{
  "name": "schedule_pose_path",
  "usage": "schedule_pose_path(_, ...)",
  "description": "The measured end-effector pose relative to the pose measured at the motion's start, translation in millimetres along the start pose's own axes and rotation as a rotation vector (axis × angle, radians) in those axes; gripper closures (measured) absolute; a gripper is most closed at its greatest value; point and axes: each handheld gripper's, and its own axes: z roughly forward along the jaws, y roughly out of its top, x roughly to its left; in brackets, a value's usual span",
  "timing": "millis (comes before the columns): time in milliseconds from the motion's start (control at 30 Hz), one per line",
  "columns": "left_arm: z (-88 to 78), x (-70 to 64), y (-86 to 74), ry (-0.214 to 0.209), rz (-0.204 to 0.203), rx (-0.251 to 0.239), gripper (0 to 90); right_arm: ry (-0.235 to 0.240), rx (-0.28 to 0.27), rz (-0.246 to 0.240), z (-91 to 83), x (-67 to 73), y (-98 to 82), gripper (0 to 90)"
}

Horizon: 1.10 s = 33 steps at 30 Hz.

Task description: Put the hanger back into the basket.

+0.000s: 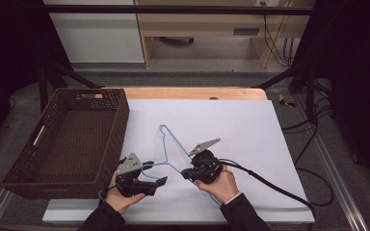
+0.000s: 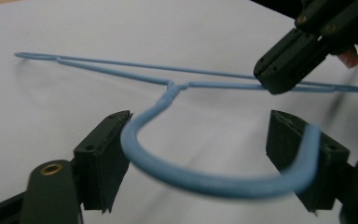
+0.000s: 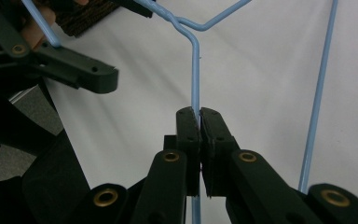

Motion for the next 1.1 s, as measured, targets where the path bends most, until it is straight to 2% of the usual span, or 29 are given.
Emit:
schedule_pose_path(133, 1.8, -1.0, 0.8, 0.012, 0.012, -0.020, 35.2, 0.001, 0.001, 0.003, 0.0, -0.6, -1.7, 87.7)
schedule_pose_path(467, 5.3, 2.2, 1.4, 0.028, 0.026, -0.051, 49.9, 0.010, 0.018, 0.000, 5.2, -0.5, -3.9, 87.7)
schedule_pose_path(700, 8.7, 2.6, 2.0, -0.008, 0.029, -0.064, 61.0, 0.012, 0.018, -0.002, 7.9, -1.1, -4.3, 87.6)
schedule_pose_path(967, 8.6, 2.0, 1.6, -0.012, 0.038, -0.070, 62.4, 0.017, 0.029, 0.002, 10.1, -1.0, -5.4, 87.5)
schedule_pose_path(1100, 5.7, 3.4, 2.0, -0.021, 0.024, -0.093, 72.4, 0.013, 0.035, -0.006, 11.8, -0.8, -6.6, 87.6)
